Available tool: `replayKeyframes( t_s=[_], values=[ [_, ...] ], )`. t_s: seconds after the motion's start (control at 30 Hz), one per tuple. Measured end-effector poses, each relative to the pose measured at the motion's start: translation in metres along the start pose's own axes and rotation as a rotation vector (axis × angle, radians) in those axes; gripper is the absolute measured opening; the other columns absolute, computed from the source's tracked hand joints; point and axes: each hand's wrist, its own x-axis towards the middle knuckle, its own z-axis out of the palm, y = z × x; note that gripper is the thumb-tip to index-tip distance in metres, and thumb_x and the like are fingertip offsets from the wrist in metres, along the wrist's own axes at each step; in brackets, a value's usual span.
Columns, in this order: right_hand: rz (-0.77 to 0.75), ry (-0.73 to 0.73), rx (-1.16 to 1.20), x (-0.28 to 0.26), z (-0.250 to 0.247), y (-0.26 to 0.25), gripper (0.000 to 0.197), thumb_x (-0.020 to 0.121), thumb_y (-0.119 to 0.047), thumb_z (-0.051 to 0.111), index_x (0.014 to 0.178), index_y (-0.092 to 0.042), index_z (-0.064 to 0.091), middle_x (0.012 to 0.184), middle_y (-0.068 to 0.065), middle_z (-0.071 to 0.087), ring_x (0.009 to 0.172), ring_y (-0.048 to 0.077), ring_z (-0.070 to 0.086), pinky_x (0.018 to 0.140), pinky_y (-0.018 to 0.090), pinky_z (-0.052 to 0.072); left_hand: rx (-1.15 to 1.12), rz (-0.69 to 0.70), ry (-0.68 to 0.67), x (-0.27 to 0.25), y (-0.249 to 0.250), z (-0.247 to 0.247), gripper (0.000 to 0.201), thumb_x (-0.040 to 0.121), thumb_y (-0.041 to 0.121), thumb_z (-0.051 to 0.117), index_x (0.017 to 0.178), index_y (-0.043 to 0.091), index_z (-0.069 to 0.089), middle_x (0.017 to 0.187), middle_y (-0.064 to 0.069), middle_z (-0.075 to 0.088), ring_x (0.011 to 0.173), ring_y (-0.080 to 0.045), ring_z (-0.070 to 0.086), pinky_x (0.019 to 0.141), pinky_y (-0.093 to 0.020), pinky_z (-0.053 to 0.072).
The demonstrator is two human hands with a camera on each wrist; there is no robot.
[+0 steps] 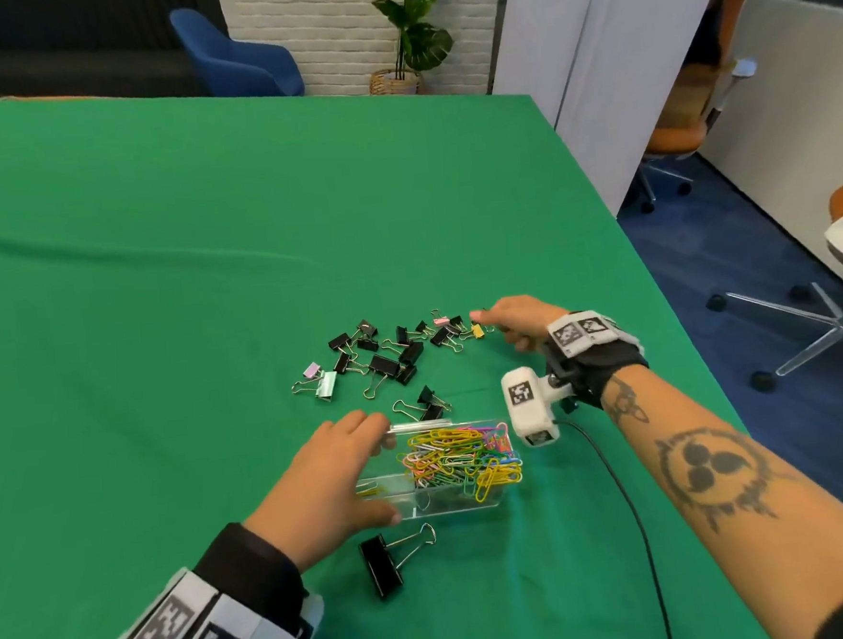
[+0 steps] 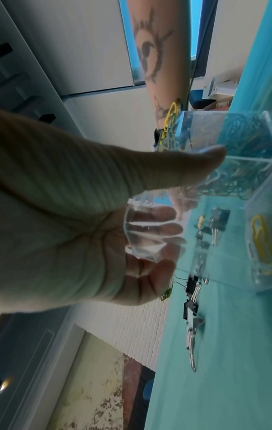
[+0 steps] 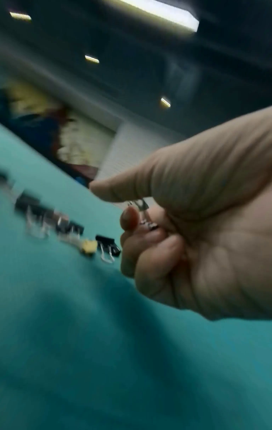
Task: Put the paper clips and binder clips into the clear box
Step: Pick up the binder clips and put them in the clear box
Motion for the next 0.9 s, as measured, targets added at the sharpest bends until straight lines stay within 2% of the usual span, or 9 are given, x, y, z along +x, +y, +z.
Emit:
replayKeyframes(
  t_s=[0.03,0.1,0.2,0.37,0.53,0.67,0.77,0.83,0.9],
  values=[
    [-0.076,0.063,-0.238,0.003,0.002,0.002,0.027,0.087,-0.036,0.058,0.075,-0.017,0.043,0.070,-0.002,0.046,0.061,0.012,0.044,0.058,0.020,0.036,-0.003,0.002,-0.003,0.000,0.000,0.000,0.052,0.064,0.043,0.077,0.101,0.031,0.042,0.107,0.014,0.047,0.099,-0.010,0.046,0.089,-0.027,0.041],
    [-0.206,0.130,-0.536,0.007,0.005,0.003,0.020,0.084,-0.026,0.064,0.092,-0.013,0.052,0.094,0.004,0.057,0.088,0.020,0.054,0.076,0.025,0.039,-0.010,0.002,-0.006,0.000,-0.001,0.000,0.055,0.064,0.042,0.077,0.105,0.028,0.045,0.108,0.013,0.048,0.100,-0.011,0.047,0.091,-0.029,0.041],
    [-0.299,0.107,-0.695,0.012,0.007,-0.002,0.032,0.085,-0.019,0.063,0.115,-0.010,0.055,0.120,0.008,0.059,0.110,0.024,0.055,0.087,0.025,0.039,-0.031,0.002,0.007,-0.001,-0.003,-0.001,0.056,0.062,0.041,0.079,0.107,0.028,0.047,0.110,0.014,0.050,0.103,-0.009,0.048,0.091,-0.028,0.041],
    [-0.304,0.084,-0.698,0.015,0.007,-0.008,0.035,0.084,-0.015,0.064,0.118,-0.012,0.055,0.127,0.009,0.056,0.115,0.025,0.054,0.096,0.032,0.041,-0.029,-0.002,0.007,0.000,-0.002,-0.002,0.056,0.062,0.039,0.079,0.106,0.027,0.047,0.110,0.014,0.049,0.103,-0.011,0.047,0.090,-0.029,0.041],
    [-0.403,0.098,-0.799,0.014,0.009,-0.010,0.041,0.084,-0.015,0.065,0.123,-0.021,0.057,0.122,0.012,0.060,0.110,0.027,0.057,0.091,0.032,0.045,0.014,0.005,-0.018,0.001,-0.001,-0.003,0.056,0.064,0.043,0.076,0.108,0.029,0.043,0.107,0.018,0.043,0.102,-0.011,0.045,0.089,-0.027,0.040],
    [-0.437,0.103,-0.856,0.020,0.005,-0.009,0.033,0.083,-0.018,0.065,0.115,-0.010,0.062,0.116,0.011,0.064,0.104,0.025,0.058,0.087,0.029,0.045,0.024,0.013,-0.017,0.002,-0.001,-0.002,0.056,0.065,0.044,0.076,0.108,0.028,0.043,0.103,0.020,0.038,0.100,-0.011,0.043,0.085,-0.024,0.037],
    [-0.361,0.137,-0.618,0.021,0.003,-0.006,0.019,0.090,-0.022,0.053,0.100,-0.006,0.055,0.086,0.006,0.057,0.076,0.018,0.051,0.061,0.021,0.040,0.021,0.020,-0.011,0.001,-0.001,-0.003,0.056,0.065,0.043,0.076,0.108,0.028,0.044,0.103,0.020,0.039,0.100,-0.012,0.043,0.085,-0.024,0.037],
    [-0.218,0.108,-0.136,0.022,-0.002,-0.003,0.016,0.093,-0.021,0.038,0.083,-0.011,0.045,0.064,-0.004,0.042,0.049,0.008,0.040,0.043,0.016,0.029,0.028,0.022,-0.014,0.001,-0.001,-0.003,0.056,0.065,0.043,0.075,0.109,0.027,0.043,0.105,0.020,0.039,0.100,-0.012,0.043,0.086,-0.024,0.037],
    [-0.104,-0.022,0.451,0.022,-0.011,0.000,0.023,0.090,-0.016,0.029,0.069,-0.014,0.039,0.045,-0.007,0.036,0.029,0.003,0.026,0.029,0.011,0.019,0.031,0.028,-0.014,0.001,0.000,-0.003,0.057,0.066,0.043,0.075,0.110,0.027,0.043,0.105,0.020,0.038,0.100,-0.012,0.043,0.086,-0.024,0.037]
  ],
)
